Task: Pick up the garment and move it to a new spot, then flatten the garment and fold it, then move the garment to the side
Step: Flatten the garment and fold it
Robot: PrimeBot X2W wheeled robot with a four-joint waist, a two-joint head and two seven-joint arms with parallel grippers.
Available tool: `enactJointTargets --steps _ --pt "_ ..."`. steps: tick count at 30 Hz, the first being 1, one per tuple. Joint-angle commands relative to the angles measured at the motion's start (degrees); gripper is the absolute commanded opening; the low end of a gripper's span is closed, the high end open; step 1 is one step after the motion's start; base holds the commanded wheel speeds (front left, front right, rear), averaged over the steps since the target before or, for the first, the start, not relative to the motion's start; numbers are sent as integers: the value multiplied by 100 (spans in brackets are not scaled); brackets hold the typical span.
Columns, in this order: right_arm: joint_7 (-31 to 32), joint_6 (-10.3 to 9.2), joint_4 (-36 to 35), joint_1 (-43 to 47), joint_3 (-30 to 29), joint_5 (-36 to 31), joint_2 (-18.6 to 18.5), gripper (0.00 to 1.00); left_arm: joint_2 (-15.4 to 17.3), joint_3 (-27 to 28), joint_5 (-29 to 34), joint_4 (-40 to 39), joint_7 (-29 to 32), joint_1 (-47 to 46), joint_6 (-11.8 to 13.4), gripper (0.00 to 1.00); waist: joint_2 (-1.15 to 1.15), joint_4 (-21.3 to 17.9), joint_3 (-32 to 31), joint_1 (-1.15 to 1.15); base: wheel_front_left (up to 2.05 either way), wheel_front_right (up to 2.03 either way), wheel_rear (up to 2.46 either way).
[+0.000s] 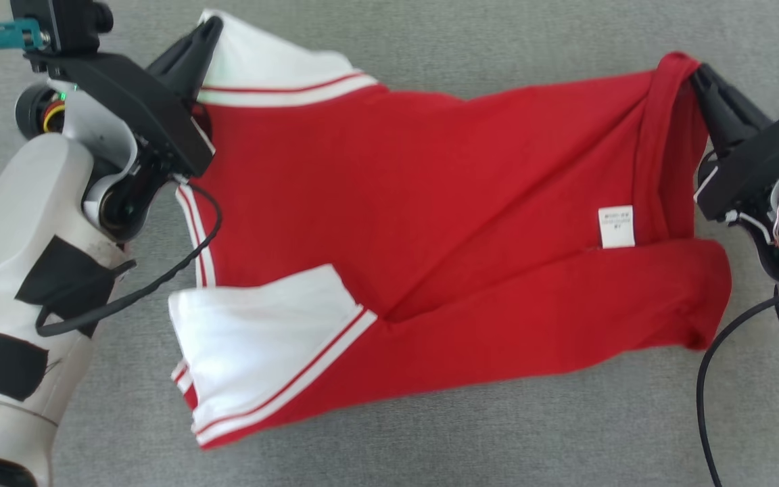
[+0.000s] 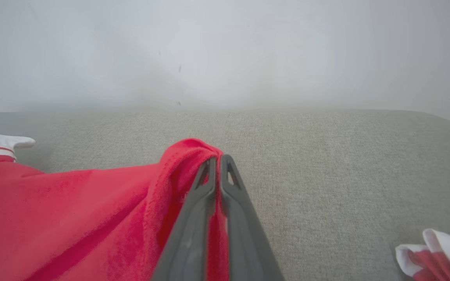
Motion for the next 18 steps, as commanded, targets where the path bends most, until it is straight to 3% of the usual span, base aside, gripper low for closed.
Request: enactJointTargets --steps 1,5,9,15,18 --pt "-125 -7 102 -155 157 49 -94 0 -10 -25 -105 -74 -106 -75 2 0 0 75 -12 0 0 0 0" --pt "-411 -7 212 -301 484 254 -198 0 -18 -93 -195 -306 -308 -10 2 0 0 130 -23 0 0 0 0" --pt "-695 -7 -94 -106 993 463 -450 0 215 -201 -243 -777 -576 296 2 0 0 115 -2 0 0 0 0" --pt "-1164 -7 -679 365 1808 426 -1215 0 747 -271 -296 -2020 -981 1279 2 0 0 126 59 0 0 0 0" --pt "-1470 -7 -900 643 2237 230 -1661 0 1073 -328 -325 -3027 -1150 2116 89 0 0 199 108 0 0 0 0"
